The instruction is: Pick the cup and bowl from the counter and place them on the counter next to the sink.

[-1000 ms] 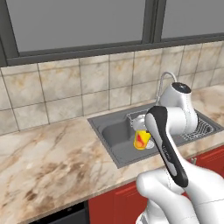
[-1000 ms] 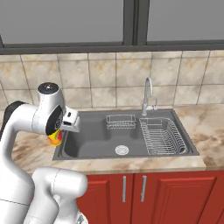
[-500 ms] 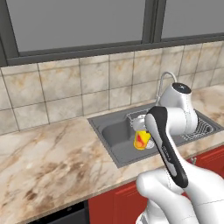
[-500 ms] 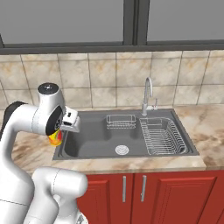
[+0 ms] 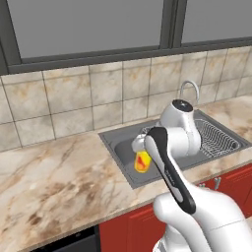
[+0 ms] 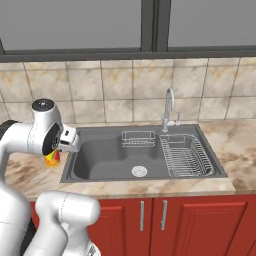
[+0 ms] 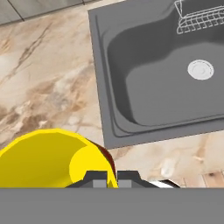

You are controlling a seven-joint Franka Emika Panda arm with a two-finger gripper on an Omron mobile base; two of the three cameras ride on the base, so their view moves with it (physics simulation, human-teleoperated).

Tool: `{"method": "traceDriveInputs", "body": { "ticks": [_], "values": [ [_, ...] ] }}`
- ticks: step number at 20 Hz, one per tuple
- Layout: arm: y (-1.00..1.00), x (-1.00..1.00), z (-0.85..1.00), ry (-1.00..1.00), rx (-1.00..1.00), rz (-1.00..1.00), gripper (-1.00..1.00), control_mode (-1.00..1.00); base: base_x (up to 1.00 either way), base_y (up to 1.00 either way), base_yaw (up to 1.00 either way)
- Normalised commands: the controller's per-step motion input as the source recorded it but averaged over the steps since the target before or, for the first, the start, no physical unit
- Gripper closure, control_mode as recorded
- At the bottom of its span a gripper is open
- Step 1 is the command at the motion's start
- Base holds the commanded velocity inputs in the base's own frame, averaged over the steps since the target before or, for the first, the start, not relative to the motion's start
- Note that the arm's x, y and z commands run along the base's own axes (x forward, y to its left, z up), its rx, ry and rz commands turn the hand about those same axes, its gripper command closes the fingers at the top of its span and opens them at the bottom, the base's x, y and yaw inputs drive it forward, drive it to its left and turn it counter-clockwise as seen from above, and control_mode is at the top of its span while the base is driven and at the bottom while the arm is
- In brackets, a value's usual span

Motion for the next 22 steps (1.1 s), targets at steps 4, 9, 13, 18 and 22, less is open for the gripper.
{"method": "traceDriveInputs", "body": {
  "ticks": [4, 9, 13, 18, 22],
  "values": [
    [0.64, 0.29, -0.42, 0.00, 0.00, 0.00, 1.00, -1.00, 0.00, 0.00, 0.00],
    [0.15, 0.25, -0.43, -0.03, 0.00, 0.00, 1.00, -1.00, 0.00, 0.00, 0.00],
    [0.16, 0.18, -0.39, 0.00, 0.00, 0.00, 1.00, -1.00, 0.00, 0.00, 0.00],
    [0.36, 0.09, -0.37, 0.00, 0.00, 0.00, 1.00, -1.00, 0.00, 0.00, 0.00],
    [0.45, 0.03, -0.34, 0.01, 0.00, 0.00, 1.00, -1.00, 0.00, 0.00, 0.00]
  ]
}}
